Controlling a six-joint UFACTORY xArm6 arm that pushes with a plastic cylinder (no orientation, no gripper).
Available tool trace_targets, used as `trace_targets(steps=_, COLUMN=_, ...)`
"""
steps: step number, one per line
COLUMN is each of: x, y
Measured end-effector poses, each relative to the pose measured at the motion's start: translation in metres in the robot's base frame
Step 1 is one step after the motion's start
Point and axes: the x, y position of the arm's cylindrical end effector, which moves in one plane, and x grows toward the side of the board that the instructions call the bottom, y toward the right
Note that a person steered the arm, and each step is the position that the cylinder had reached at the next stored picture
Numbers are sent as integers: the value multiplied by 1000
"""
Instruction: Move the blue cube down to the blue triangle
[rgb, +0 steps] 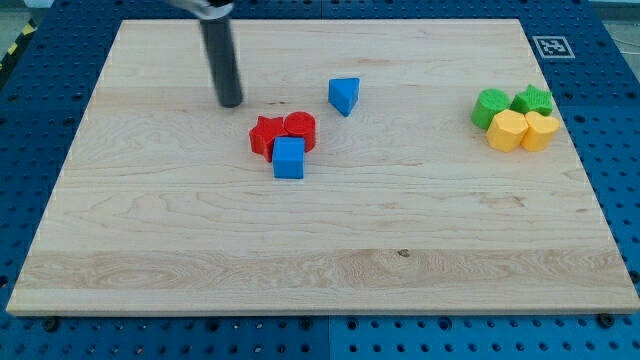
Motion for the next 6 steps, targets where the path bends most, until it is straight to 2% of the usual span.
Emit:
trace_targets(steps=1, x=42, y=-22)
trace_targets(steps=2, x=85, y=-8)
trace_targets(steps=3, x=95, y=30)
trace_targets(steps=6, x=96, y=89)
